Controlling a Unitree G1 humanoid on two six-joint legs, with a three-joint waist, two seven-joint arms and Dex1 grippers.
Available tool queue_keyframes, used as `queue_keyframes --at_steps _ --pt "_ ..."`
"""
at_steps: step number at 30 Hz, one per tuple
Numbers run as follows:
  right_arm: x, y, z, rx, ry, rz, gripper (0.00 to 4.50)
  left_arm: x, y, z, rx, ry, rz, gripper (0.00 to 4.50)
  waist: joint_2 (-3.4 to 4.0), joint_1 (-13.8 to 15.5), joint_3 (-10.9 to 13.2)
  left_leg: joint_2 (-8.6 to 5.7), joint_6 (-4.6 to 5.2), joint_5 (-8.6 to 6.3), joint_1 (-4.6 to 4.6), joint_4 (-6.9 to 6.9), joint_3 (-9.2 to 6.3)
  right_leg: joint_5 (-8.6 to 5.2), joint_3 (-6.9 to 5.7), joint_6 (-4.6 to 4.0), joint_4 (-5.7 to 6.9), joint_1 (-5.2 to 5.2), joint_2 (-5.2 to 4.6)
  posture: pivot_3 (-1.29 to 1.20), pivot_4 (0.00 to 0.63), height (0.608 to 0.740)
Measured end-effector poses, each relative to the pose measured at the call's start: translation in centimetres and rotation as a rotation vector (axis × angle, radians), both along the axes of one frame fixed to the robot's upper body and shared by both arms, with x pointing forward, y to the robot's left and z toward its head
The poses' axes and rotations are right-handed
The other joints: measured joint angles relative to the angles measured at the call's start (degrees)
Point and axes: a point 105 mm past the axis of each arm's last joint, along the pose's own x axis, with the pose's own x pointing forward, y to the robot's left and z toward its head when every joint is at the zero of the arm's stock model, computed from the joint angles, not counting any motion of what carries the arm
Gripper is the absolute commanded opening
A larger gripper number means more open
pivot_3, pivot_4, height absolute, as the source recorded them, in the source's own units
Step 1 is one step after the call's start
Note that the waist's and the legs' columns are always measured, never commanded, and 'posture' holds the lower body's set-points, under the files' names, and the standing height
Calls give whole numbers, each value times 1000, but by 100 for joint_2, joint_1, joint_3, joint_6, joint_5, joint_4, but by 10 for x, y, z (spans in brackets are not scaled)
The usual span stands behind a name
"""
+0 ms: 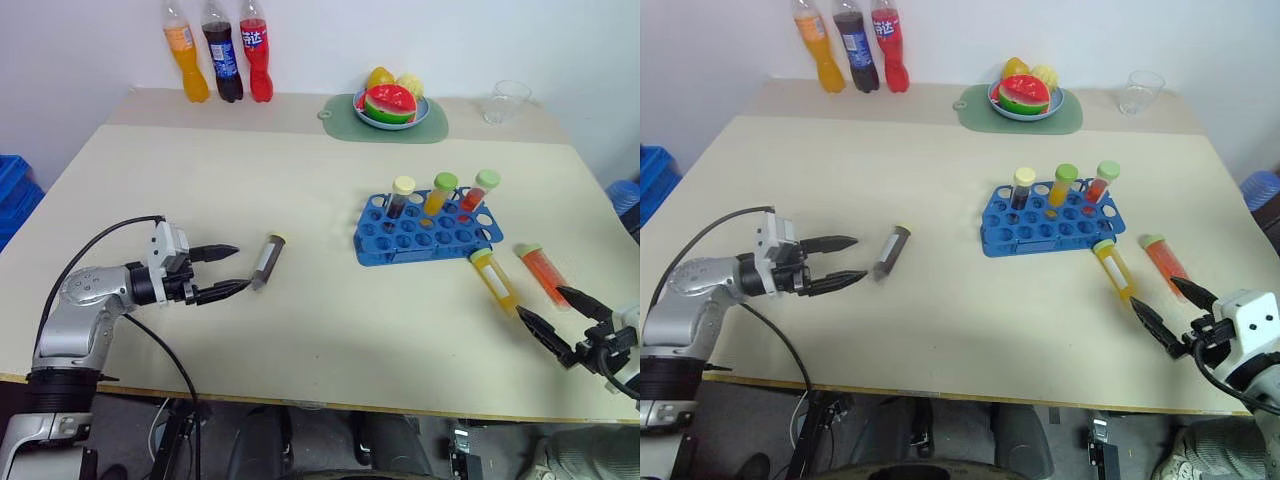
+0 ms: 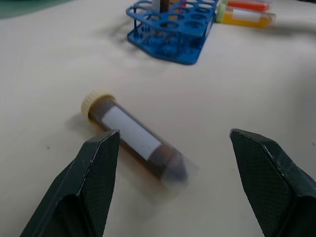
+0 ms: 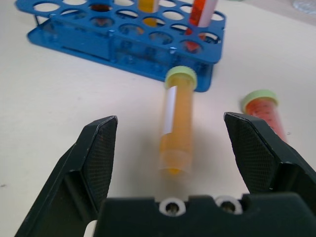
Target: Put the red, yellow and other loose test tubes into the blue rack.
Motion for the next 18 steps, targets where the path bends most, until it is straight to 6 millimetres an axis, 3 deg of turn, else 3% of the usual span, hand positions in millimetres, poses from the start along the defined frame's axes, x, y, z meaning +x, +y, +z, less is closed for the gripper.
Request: queue_keyframes --at_steps 11,18 --pt "2 11 9 4 -8 -3 3848 4 -1 10 -24 -21 -5 3645 0 0 0 0 0 0 0 0 -2 0 0 0 0 0 0 0 150 740" --pt "10 15 19 16 -23 -15 3848 -4 -17 21 -35 -26 -181 3645 0 -6 0 -1 0 0 0 0 1 0 0 0 0 0 0 0 150 740"
